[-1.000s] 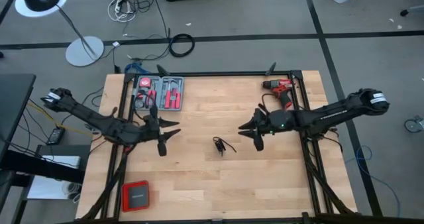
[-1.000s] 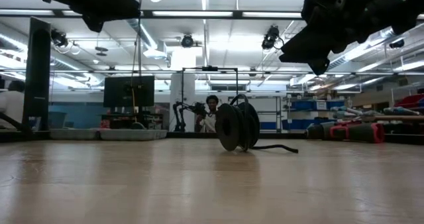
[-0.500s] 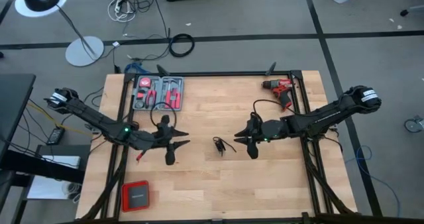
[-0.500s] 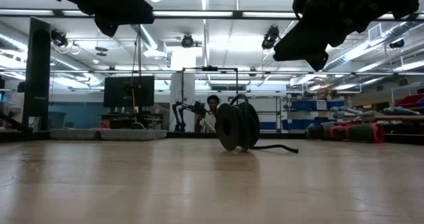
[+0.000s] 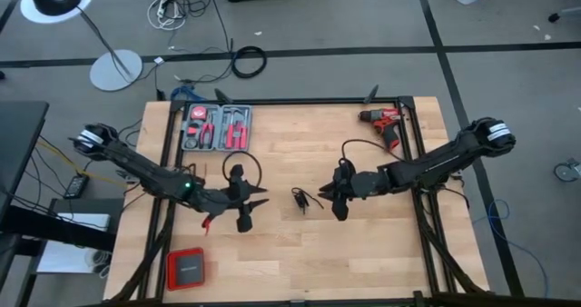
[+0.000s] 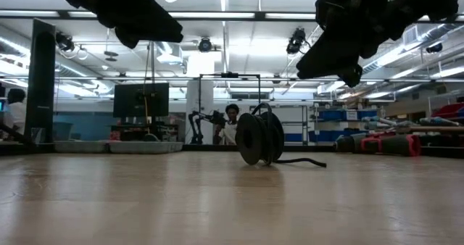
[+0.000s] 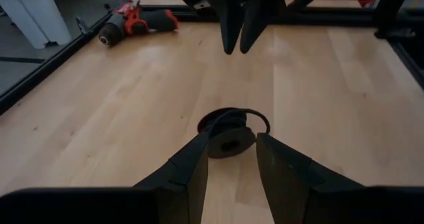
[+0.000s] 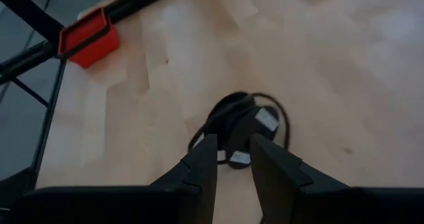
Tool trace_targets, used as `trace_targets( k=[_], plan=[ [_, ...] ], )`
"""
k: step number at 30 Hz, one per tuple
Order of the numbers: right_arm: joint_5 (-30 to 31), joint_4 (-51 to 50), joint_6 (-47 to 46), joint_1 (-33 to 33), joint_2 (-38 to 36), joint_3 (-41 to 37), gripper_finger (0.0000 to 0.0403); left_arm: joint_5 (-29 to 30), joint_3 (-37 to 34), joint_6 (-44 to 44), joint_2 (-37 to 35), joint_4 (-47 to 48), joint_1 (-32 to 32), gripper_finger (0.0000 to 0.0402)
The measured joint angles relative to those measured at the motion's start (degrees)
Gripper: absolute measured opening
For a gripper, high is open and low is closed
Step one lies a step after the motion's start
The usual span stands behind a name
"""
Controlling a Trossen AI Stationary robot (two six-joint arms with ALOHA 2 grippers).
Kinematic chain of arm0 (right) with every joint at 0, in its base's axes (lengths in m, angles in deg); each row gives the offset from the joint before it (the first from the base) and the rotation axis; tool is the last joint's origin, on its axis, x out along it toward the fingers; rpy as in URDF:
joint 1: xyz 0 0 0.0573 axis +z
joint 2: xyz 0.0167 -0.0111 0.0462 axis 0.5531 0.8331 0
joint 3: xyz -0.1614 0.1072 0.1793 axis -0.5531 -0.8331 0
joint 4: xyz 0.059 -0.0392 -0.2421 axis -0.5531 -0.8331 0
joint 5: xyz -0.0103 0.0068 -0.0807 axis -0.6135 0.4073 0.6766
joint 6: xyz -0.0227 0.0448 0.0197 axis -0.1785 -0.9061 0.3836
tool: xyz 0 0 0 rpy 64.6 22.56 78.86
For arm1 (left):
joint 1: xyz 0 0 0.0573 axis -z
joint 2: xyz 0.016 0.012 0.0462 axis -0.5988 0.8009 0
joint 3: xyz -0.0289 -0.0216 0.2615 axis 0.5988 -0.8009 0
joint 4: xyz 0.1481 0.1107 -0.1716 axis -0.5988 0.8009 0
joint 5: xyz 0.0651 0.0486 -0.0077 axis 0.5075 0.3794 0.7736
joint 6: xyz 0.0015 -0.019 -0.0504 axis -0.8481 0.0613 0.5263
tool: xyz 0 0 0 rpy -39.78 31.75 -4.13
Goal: Coil cords
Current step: Uncoil the black wire on the spool
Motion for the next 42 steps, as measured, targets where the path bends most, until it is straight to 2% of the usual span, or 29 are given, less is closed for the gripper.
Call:
trace_targets(
  k=[4,10,14,17,22,35,42],
  plan=[
    [0.74,0.33,-0.7,0.43,4.18,0.8,0.009,-0.19,1.82,-2.3,3.14,0.1,-0.38,0.0131],
    [1.33,0.19,-0.08,0.78,9.8,4.87,0.0089,-2.34,4.27,-0.57,6.33,0.17,-2.2,0.0131],
    [2.44,-7.35,0.51,1.18,13.23,9.99,0.0089,-4.56,5.59,2.02,7.74,2.99,-3.72,0.0131],
    [6.29,-14.44,-0.48,1.98,15.09,14.02,0.0089,-4.71,5.78,3.65,7.99,4.35,-4.45,0.0131],
    [8.37,-16.0,-0.54,3.71,16.33,17.79,0.0089,-4.8,5.85,4.09,7.95,4.37,-5.05,0.0131],
    [8.88,-15.75,-5.44,3.84,22.49,18.8,0.0089,-6.55,5.83,6.64,7.95,4.38,-5.53,0.0131],
    [10.21,-15.8,-5.34,3.84,22.64,18.75,0.0089,-7.49,5.83,7.94,7.95,5.93,-5.49,0.0131]
  ],
)
